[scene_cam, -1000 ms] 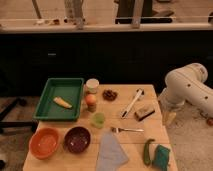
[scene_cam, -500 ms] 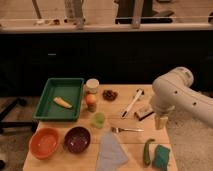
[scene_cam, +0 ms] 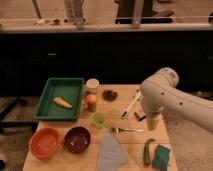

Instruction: Place apple in paper cup

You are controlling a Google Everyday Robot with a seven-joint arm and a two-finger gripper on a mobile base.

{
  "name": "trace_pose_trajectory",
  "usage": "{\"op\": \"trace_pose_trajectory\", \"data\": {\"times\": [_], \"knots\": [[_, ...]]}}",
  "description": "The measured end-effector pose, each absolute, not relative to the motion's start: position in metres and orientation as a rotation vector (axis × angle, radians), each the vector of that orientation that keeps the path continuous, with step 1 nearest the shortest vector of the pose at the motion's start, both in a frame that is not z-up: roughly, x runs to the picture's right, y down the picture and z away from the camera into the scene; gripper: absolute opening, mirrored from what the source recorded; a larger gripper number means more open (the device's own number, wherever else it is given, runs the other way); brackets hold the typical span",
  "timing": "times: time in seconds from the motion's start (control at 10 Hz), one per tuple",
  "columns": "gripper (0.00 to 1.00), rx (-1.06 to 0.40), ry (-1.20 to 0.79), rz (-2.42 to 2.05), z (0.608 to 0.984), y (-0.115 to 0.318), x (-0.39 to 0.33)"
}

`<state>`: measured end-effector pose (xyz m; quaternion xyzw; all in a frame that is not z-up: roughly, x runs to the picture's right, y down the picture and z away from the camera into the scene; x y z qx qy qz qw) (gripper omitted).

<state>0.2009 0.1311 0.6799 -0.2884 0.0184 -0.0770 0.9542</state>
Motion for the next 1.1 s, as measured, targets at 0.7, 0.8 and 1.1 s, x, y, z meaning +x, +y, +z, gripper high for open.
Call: {"op": "trace_pose_trajectory", "data": {"times": [0.7, 0.8, 1.1], "knots": [[0.80, -0.646, -0.059, -0.110, 0.690, 0.128, 0.165], [0.80, -0.668, -0.093, -0.087, 0.691, 0.129, 0.161], [0.80, -0.701, -0.153, -0.066, 0.694, 0.132, 0.141]]}}
